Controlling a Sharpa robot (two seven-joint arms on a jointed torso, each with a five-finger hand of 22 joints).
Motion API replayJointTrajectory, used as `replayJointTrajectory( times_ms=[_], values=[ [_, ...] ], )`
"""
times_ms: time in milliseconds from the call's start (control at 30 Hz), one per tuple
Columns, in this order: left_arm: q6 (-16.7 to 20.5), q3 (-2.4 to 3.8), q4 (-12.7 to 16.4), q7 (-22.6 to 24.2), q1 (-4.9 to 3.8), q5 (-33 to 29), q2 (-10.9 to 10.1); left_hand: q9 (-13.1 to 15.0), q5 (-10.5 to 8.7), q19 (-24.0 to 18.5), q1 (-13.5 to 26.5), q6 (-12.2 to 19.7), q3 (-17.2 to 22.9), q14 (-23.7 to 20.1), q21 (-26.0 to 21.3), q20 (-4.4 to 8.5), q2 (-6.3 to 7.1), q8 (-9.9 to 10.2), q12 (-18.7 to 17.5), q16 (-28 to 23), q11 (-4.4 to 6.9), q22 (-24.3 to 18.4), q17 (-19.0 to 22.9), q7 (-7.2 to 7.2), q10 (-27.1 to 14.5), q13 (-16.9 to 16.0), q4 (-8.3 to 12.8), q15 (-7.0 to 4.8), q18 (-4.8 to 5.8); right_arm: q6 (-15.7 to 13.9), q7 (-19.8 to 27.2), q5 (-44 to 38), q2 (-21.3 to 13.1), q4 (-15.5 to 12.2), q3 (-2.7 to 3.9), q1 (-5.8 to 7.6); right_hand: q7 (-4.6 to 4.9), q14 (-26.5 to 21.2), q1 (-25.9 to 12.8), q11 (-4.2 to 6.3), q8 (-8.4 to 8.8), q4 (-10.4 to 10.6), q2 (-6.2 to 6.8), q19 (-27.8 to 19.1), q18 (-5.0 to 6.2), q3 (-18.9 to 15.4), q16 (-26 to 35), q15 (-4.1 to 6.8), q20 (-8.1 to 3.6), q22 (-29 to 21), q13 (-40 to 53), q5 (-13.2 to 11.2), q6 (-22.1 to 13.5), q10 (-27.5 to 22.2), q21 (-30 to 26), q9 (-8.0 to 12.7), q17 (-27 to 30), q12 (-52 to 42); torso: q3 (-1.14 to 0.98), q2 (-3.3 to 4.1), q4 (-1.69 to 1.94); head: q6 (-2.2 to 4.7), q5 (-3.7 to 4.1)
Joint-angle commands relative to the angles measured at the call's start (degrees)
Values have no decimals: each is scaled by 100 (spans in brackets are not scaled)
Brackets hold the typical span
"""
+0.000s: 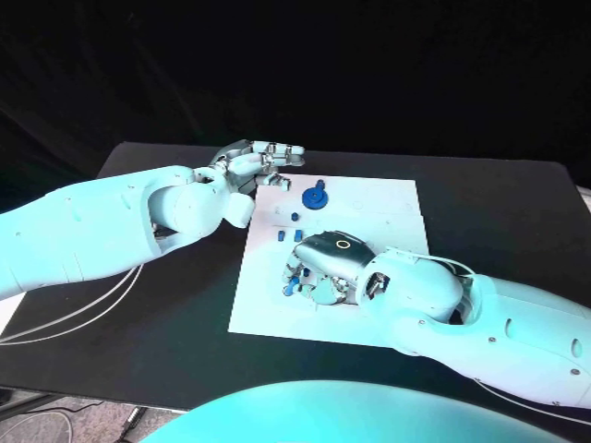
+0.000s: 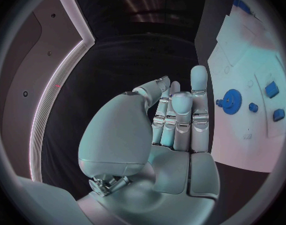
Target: Assemble the parts on the task board
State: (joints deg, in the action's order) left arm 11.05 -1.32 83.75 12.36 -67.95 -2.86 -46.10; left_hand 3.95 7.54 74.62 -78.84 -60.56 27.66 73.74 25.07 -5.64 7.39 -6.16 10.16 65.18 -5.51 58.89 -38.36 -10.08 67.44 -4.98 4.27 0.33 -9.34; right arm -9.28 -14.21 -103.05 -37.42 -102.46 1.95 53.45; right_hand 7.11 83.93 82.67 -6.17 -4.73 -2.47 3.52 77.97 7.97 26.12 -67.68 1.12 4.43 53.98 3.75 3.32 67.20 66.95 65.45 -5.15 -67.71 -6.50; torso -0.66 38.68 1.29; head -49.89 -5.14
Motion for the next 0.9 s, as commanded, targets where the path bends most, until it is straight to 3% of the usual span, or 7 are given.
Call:
replayJointTrajectory(
  times_ms=[33, 600, 900],
  values=[
    [-111, 4, 18, 25, -2, 16, 3, -5, 40, -25, 31, 48, -10, -42, -23, -3, -43, -6, 7, -14, 4, -8, 6, 5, -36, -6, 17, 0, -95, 6, 113, -43, 26, 56, 0, -23, 35, 250, 38, 259, 19, -13, -40, 20, -100, 32, -9, 27, 2, -5, 10, 34, 4, 281, -1, 3, 7, -14, 1, 0, -3, -5, 1],
    [-120, 4, 35, 10, -2, 16, -17, -5, 40, -25, 31, 48, -10, -42, -23, -3, -43, -6, 7, -14, 4, -8, 6, 5, -36, -6, 17, 0, -95, 60, 101, -97, 187, 263, -13, -62, 39, 250, 35, 256, 22, -19, -42, 18, -100, 44, -17, 25, 2, -4, 10, 39, 3, 282, 1, 3, 1, -7, 4, -1, 1, -11, -6],
    [-116, 4, 54, 3, -3, 16, -33, -5, 40, -25, 31, 48, -10, -42, -23, -3, -43, -6, 7, -14, 4, -8, 6, 5, -36, -6, 17, 0, -95, 293, 39, -135, 253, 314, -26, -69, 43, 248, 28, 252, 27, -27, -40, 13, -99, 59, -11, 23, 3, -12, 11, 45, 1, 283, -4, 3, 8, 4, 7, -2, -1, -11, -3]
  ],
)
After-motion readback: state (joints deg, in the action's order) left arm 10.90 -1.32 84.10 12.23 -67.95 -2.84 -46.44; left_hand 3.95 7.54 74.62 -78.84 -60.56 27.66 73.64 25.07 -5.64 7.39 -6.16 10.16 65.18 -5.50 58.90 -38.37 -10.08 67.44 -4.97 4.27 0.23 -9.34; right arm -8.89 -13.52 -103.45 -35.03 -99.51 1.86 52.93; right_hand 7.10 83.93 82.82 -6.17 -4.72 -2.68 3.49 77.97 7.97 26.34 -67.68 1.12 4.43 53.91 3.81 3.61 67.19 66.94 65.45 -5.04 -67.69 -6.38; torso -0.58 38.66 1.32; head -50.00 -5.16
